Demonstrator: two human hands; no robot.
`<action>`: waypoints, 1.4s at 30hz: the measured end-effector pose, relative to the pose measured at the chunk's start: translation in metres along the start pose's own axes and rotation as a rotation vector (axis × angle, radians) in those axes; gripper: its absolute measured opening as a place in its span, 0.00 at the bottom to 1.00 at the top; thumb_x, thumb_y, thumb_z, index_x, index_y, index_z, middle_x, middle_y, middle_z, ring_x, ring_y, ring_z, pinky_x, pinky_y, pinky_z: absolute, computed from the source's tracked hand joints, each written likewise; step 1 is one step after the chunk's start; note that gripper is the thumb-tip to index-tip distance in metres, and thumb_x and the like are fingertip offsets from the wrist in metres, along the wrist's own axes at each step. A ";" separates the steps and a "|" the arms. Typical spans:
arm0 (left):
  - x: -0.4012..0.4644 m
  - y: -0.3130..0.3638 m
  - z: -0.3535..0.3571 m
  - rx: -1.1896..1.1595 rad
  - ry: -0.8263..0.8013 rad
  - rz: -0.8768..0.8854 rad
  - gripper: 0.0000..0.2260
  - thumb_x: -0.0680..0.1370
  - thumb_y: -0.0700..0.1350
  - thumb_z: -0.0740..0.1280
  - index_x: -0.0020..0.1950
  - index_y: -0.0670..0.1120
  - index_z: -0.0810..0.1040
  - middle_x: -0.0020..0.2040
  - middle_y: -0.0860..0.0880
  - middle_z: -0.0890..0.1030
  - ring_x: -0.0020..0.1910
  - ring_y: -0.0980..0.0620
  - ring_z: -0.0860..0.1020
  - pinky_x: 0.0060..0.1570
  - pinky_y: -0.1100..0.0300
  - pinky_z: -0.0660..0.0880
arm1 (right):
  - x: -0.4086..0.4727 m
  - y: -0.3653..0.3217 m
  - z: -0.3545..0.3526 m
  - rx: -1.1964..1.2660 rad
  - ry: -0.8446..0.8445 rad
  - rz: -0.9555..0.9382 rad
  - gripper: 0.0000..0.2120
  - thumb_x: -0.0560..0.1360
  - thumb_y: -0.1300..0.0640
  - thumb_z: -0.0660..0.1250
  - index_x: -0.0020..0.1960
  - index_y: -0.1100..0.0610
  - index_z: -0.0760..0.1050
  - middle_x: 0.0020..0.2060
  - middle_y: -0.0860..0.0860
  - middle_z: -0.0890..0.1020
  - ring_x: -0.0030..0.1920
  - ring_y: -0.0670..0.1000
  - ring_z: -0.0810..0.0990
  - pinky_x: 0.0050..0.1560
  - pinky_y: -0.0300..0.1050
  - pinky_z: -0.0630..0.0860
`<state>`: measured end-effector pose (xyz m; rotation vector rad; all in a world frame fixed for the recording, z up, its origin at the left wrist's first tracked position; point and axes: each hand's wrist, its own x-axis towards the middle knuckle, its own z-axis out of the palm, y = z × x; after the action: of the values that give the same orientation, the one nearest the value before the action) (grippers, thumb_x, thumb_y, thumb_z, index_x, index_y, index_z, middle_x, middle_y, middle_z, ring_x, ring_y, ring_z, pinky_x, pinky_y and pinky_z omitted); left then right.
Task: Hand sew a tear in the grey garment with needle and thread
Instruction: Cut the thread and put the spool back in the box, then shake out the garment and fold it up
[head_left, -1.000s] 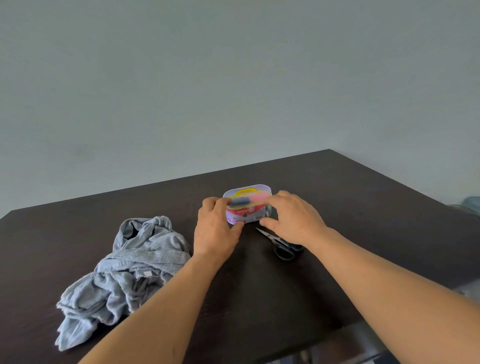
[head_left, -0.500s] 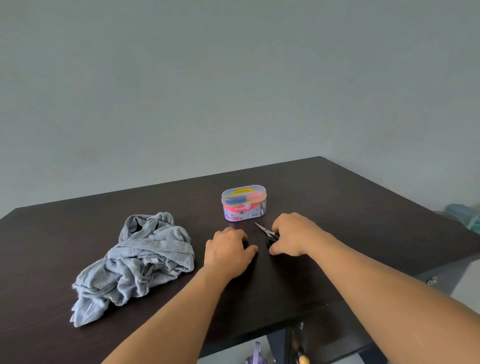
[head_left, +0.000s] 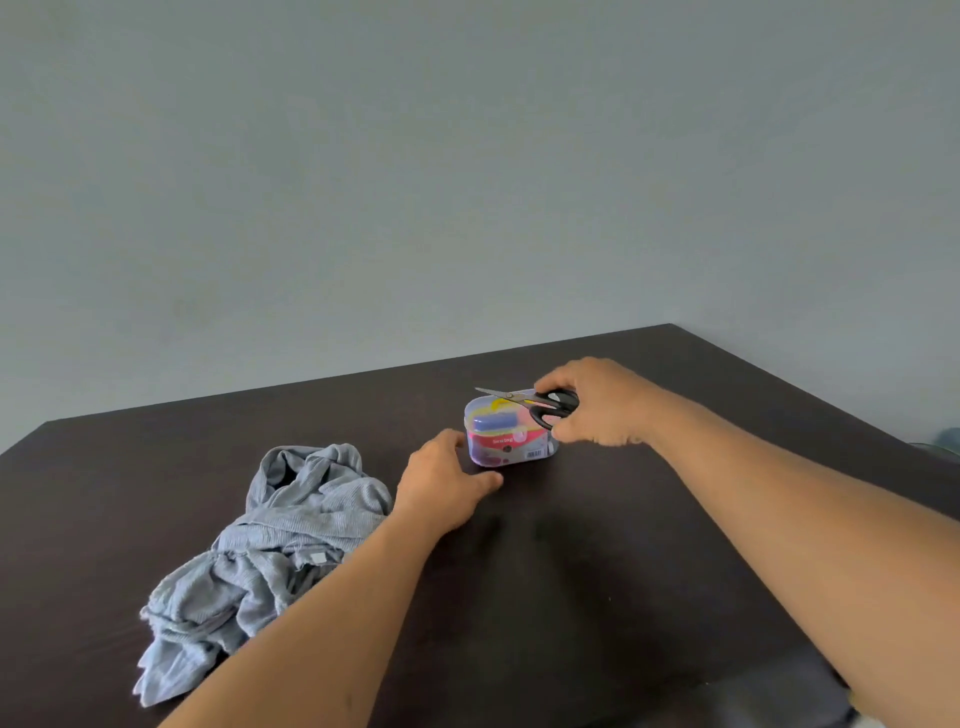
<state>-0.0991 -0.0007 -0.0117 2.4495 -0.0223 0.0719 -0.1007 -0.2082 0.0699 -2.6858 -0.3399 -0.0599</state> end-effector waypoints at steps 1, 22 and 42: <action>0.009 0.001 -0.002 -0.062 0.008 -0.020 0.35 0.71 0.53 0.78 0.74 0.49 0.68 0.69 0.48 0.76 0.65 0.49 0.75 0.61 0.55 0.73 | 0.012 0.000 0.000 -0.013 -0.014 -0.012 0.26 0.69 0.56 0.74 0.67 0.50 0.76 0.59 0.47 0.79 0.54 0.49 0.77 0.53 0.44 0.74; 0.071 0.014 0.004 -0.276 -0.088 -0.005 0.43 0.63 0.50 0.84 0.74 0.47 0.69 0.67 0.50 0.77 0.62 0.50 0.77 0.66 0.49 0.75 | 0.073 0.008 0.010 -0.013 -0.212 -0.046 0.35 0.69 0.62 0.74 0.74 0.49 0.68 0.70 0.48 0.73 0.66 0.49 0.72 0.59 0.41 0.70; -0.023 -0.095 -0.138 0.040 0.246 -0.167 0.17 0.77 0.48 0.68 0.65 0.47 0.78 0.62 0.49 0.81 0.59 0.49 0.78 0.56 0.57 0.74 | 0.035 -0.143 0.102 0.065 -0.213 -0.297 0.12 0.76 0.44 0.68 0.55 0.48 0.82 0.45 0.43 0.81 0.47 0.47 0.80 0.44 0.42 0.75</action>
<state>-0.1254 0.1601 0.0327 2.4555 0.2944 0.3006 -0.1031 -0.0315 0.0400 -2.5614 -0.7912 0.1480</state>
